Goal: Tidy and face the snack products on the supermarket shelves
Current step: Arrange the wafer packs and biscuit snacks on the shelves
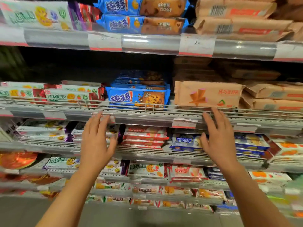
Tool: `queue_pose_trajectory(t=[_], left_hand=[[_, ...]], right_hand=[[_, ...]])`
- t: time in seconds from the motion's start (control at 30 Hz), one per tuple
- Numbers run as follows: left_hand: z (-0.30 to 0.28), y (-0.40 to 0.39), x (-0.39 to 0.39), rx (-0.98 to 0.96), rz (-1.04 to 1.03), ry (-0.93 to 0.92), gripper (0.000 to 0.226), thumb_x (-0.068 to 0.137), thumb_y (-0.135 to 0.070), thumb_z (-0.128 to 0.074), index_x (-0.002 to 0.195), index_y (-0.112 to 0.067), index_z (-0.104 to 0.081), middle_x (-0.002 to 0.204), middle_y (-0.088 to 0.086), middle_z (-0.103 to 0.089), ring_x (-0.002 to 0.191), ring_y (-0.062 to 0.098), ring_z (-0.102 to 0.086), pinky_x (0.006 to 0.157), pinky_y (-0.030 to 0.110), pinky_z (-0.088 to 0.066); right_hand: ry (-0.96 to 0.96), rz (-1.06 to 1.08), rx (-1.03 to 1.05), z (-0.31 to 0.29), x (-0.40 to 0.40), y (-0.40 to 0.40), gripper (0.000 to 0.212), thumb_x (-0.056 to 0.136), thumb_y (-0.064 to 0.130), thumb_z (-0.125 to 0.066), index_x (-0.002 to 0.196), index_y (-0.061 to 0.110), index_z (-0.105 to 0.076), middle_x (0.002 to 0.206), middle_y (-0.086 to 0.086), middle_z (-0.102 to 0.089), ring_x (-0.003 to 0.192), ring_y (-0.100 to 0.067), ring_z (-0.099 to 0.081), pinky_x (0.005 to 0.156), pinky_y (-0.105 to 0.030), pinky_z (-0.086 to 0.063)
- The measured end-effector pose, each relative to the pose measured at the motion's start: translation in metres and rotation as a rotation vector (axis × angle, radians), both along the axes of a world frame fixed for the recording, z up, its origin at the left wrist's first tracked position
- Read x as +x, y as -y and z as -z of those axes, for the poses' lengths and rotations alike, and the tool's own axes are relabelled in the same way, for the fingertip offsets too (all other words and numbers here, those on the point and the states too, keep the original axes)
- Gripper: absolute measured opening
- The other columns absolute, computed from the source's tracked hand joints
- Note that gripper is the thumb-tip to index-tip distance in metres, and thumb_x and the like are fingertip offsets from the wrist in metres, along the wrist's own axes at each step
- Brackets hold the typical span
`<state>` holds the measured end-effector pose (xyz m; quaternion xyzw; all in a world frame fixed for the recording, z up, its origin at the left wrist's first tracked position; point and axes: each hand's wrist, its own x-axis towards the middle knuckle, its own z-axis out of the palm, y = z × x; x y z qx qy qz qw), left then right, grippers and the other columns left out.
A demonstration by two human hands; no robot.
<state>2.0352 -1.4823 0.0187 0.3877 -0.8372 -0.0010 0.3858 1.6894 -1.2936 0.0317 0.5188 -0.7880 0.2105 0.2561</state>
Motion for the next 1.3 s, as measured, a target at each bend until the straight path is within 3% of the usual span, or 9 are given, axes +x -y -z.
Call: queue_pose_trajectory(t=[0.17, 0.27, 0.6, 0.73, 0.83, 0.97, 1.1, 1.23, 1.3], left_hand=[[-0.004, 0.046, 0.044, 0.019, -0.080, 0.118, 0.074, 0.092, -0.036, -0.049, 0.158, -0.014, -0.024, 0.166, 0.015, -0.015, 0.153, 0.038, -0.012, 0.122, 0.055, -0.020], [-0.005, 0.073, 0.063, 0.045, -0.126, 0.160, 0.085, 0.093, -0.033, -0.060, 0.161, -0.023, -0.010, 0.169, 0.010, -0.004, 0.154, 0.038, -0.004, 0.122, 0.057, -0.019], [0.007, 0.105, 0.075, 0.110, -0.222, 0.288, 0.103, 0.089, -0.045, -0.064, 0.161, -0.026, 0.008, 0.168, 0.007, 0.016, 0.155, 0.036, 0.002, 0.122, 0.053, -0.022], [0.005, 0.107, 0.075, 0.126, -0.221, 0.272, 0.100, 0.087, -0.046, -0.064, 0.161, -0.029, 0.001, 0.169, 0.004, 0.010, 0.155, 0.035, -0.004, 0.119, 0.055, -0.029], [0.001, 0.105, 0.078, 0.138, -0.220, 0.285, 0.097, 0.088, -0.049, -0.060, 0.160, -0.032, 0.003, 0.169, 0.000, 0.010, 0.155, 0.033, -0.007, 0.118, 0.054, -0.034], [-0.011, 0.103, 0.084, 0.160, -0.199, 0.293, 0.088, 0.090, -0.050, -0.055, 0.159, -0.034, -0.004, 0.168, -0.005, 0.011, 0.153, 0.029, -0.016, 0.108, 0.047, -0.048], [-0.028, 0.106, 0.097, 0.162, -0.127, 0.327, 0.076, 0.093, -0.049, -0.051, 0.158, -0.035, -0.016, 0.168, -0.004, -0.004, 0.143, 0.024, -0.036, 0.104, 0.037, -0.049], [-0.054, 0.115, 0.117, 0.081, -0.035, 0.327, 0.063, 0.093, -0.045, -0.050, 0.153, -0.033, -0.033, 0.162, -0.006, -0.030, 0.138, 0.019, -0.043, 0.105, 0.037, -0.048], [-0.067, 0.120, 0.130, 0.000, -0.009, 0.278, 0.057, 0.094, -0.040, -0.051, 0.149, -0.027, -0.043, 0.153, -0.004, -0.044, 0.137, 0.017, -0.043, 0.110, 0.037, -0.044]], right_hand=[[-0.019, 0.102, 0.065, -0.006, 0.010, 0.002, 0.070, 0.084, 0.017, -0.069, 0.149, 0.011, -0.045, 0.162, -0.017, -0.026, 0.140, -0.043, -0.035, 0.111, -0.057, -0.038], [-0.013, 0.166, 0.103, -0.011, 0.015, 0.004, 0.073, 0.083, 0.022, -0.070, 0.151, 0.013, -0.043, 0.163, -0.015, -0.025, 0.135, -0.042, -0.038, 0.108, -0.057, -0.042], [0.071, 0.209, 0.037, -0.022, 0.040, 0.013, 0.067, 0.082, 0.019, -0.072, 0.144, 0.007, -0.051, 0.156, -0.021, -0.037, 0.128, -0.044, -0.048, 0.098, -0.058, -0.050], [0.042, -0.006, -0.092, -0.019, 0.083, 0.037, 0.056, 0.077, 0.009, -0.075, 0.131, 0.001, -0.062, 0.143, -0.022, -0.052, 0.123, -0.043, -0.054, 0.098, -0.060, -0.050], [-0.013, -0.201, -0.085, -0.021, 0.118, 0.070, 0.062, 0.075, 0.010, -0.079, 0.134, 0.003, -0.061, 0.145, -0.021, -0.053, 0.130, -0.041, -0.053, 0.105, -0.060, -0.047], [-0.005, -0.239, 0.022, -0.029, 0.154, 0.108, 0.075, 0.083, 0.024, -0.072, 0.152, 0.013, -0.045, 0.161, -0.016, -0.034, 0.149, -0.036, -0.032, 0.117, -0.057, -0.034], [0.015, -0.142, 0.185, -0.025, 0.168, 0.123, 0.076, 0.095, 0.042, -0.049, 0.162, 0.027, -0.016, 0.170, -0.005, -0.004, 0.157, -0.028, -0.002, 0.127, -0.050, -0.008], [0.018, -0.073, 0.169, -0.031, 0.175, 0.123, 0.072, 0.092, 0.039, -0.056, 0.158, 0.026, -0.031, 0.168, -0.002, -0.020, 0.155, -0.026, -0.015, 0.126, -0.049, -0.015], [0.023, -0.034, 0.152, -0.038, 0.180, 0.123, 0.068, 0.090, 0.035, -0.062, 0.153, 0.022, -0.042, 0.161, -0.004, -0.036, 0.149, -0.027, -0.031, 0.123, -0.050, -0.025]])
